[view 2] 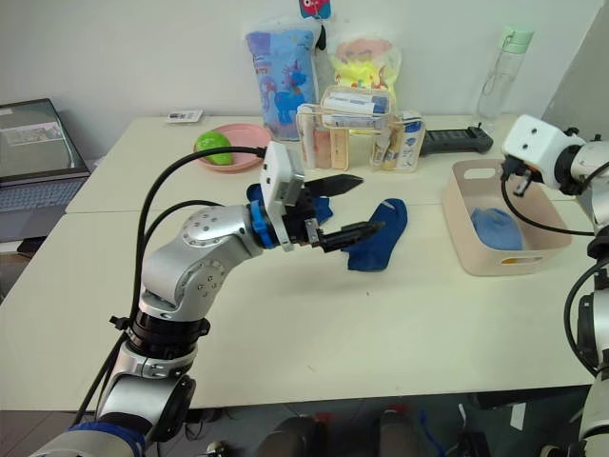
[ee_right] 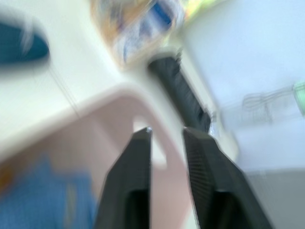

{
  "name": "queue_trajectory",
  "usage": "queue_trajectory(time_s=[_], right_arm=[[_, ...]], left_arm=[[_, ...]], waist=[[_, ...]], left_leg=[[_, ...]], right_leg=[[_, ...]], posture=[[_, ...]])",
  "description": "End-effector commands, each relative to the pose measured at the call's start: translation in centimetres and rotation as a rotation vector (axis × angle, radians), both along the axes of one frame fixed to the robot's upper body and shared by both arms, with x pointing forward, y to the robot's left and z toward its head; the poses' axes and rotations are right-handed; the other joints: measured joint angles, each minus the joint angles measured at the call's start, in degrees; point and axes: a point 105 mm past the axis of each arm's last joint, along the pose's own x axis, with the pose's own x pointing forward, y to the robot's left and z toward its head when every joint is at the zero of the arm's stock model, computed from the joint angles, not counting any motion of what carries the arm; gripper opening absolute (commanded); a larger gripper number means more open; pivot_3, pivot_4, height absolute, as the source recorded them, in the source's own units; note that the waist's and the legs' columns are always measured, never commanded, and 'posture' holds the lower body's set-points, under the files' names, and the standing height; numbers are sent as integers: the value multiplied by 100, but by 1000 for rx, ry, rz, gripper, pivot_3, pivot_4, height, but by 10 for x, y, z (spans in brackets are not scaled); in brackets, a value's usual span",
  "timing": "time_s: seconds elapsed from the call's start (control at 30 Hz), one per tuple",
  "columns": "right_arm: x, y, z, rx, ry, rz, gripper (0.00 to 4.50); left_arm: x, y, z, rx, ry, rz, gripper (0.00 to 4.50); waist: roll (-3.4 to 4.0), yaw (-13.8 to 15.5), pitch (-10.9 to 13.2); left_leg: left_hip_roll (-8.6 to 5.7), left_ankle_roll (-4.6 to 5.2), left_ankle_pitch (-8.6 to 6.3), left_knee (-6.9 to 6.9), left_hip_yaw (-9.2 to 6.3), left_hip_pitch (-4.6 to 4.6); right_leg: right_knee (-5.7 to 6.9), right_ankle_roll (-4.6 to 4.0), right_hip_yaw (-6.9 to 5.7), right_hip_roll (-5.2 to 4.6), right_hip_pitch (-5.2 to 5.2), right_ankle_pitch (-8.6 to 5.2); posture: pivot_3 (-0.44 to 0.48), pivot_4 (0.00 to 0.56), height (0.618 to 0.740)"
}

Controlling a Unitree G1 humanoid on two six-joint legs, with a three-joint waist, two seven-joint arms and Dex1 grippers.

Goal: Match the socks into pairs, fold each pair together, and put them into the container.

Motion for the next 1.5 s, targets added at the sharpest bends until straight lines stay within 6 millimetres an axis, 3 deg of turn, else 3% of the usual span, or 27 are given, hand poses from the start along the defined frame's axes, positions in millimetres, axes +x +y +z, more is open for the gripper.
queue_trajectory(time_s=[0.03, 0.2, 0.23, 0.33, 0.57, 0.7, 0.83, 1.1, 1.33, 1.5], right_arm=[[-14, 32, 12, 169, -89, 101, 2357], [-39, 64, -22, 289, -44, 155, 4182], [-46, 71, -40, 351, -22, 147, 4468], [-65, 81, -80, 476, 53, 100, 4468], [-118, 81, -164, 432, 147, -17, 4468], [-139, 84, -186, 442, 162, -60, 4468], [-148, 88, -191, 440, 164, -63, 4468], [-142, 101, -185, 380, 185, 36, 4468], [-120, 121, -179, 269, 259, 142, 4468], [-104, 137, -180, 197, 293, 201, 4468]], left_arm=[[20, 39, -4, -12, -43, 192, 4500], [27, 79, -26, -13, -34, 376, 4500], [26, 96, -40, -11, -18, 459, 4500], [14, 125, -69, -3, 19, 608, 4500], [-28, 153, -118, -62, 138, 810, 4500], [-49, 160, -139, -52, 179, 892, 4500], [-65, 158, -152, -59, 224, 916, 4500], [-58, 143, -142, -89, 214, 828, 4500], [-57, 87, -90, 0, 142, 377, 4500], [-55, 73, -69, 30, 120, 250, 4500]], waist=[[1, 1, 0], [1, 83, 0], [1, 96, 0], [4, 94, -16], [7, 147, -17], [10, 141, -21], [11, 133, -23], [9, 134, -25], [7, 113, -23], [8, 82, -24]], left_leg=[[1, -1, -1, 4, 1, -1], [-7, -1, -1, 27, -18, -20], [-9, 0, -3, 31, -18, -20], [-10, -2, -7, 24, -25, -9], [-13, -1, -7, 29, -23, -8], [-9, -1, -8, 22, -21, 1], [-7, -1, -8, 20, -18, 8], [-8, 0, -8, 21, -18, 7], [-8, 0, -8, 21, -18, 7], [-6, 0, -8, 17, -18, 7]], right_leg=[[0, 0, 0, 2, -1, 0], [0, 0, -10, -2, -8, 0], [2, 1, -10, -2, -6, 0], [-5, 4, -10, -3, 5, 2], [3, 4, -6, -3, 6, 3], [3, 5, -4, -1, 8, 2], [5, 5, -2, 1, 12, 2], [0, 6, -5, 1, 17, 1], [-2, 5, -7, 1, 17, 1], [0, 4, -7, 2, 14, 1]], posture=[[0, 150, 740], [0, 150, 740], [0, 150, 740], [0, 150, 740], [0, 150, 740], [0, 150, 740], [0, 150, 740], [0, 150, 740], [0, 150, 740], [0, 150, 740]])
